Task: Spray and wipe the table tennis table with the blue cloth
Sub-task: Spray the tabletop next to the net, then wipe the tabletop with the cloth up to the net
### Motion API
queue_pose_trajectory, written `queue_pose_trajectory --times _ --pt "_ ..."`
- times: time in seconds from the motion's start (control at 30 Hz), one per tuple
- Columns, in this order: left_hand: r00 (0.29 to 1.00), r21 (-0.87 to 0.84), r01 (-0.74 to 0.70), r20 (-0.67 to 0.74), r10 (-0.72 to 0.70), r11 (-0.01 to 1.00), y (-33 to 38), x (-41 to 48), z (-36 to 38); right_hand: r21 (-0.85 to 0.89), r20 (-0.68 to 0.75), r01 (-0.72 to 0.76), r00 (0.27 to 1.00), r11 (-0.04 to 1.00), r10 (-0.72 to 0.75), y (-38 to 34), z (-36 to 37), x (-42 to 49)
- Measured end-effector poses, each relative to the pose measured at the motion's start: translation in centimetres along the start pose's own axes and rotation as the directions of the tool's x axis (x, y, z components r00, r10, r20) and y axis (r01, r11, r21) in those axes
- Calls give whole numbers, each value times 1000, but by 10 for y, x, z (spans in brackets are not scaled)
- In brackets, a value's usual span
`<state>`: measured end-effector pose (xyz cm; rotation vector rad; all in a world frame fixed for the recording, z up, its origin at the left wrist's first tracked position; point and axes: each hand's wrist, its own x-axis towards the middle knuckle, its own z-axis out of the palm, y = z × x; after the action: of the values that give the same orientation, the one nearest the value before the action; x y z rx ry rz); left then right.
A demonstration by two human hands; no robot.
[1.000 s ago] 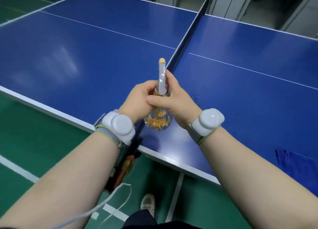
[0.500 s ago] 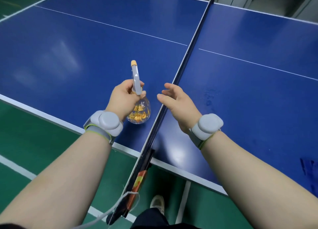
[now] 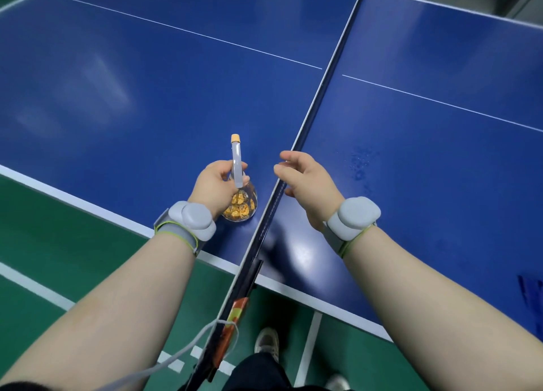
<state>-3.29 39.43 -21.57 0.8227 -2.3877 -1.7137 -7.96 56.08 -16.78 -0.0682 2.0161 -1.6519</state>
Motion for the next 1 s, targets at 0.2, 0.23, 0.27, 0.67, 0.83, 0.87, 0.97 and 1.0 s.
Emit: queue_pose_trajectory --times 0.2,0.23,0.27,0.67,0.83,0.87,0.97,1.0 --pt "999 35 38 -5 -38 999 1 -6 2 34 15 -7 1000 999 7 6 -9 -6" --pt "998 46 62 -14 -61 997 2 -6 2 43 15 -9 1000 999 8 7 -13 -8" --pt "996 64 89 -32 -88 994 3 -8 3 52 16 -10 1000 999 9 9 -17 -10" --pt "910 306 116 -415 23 945 69 -61 56 49 55 17 998 999 -19 28 -90 -40" --pt "936 312 -68 -308 169 948 100 -97 122 -3 37 -11 999 1000 11 46 -143 -53" --pt "952 289 -89 -256 167 953 105 -105 137 -6 19 -22 1000 1000 22 51 -155 -56" --pt "986 282 -131 -59 154 950 111 -124 193 -18 -68 -53 996 998 52 71 -203 -65" --pt "990 283 -138 8 141 949 113 -131 211 -16 -103 -73 992 997 71 79 -220 -67"
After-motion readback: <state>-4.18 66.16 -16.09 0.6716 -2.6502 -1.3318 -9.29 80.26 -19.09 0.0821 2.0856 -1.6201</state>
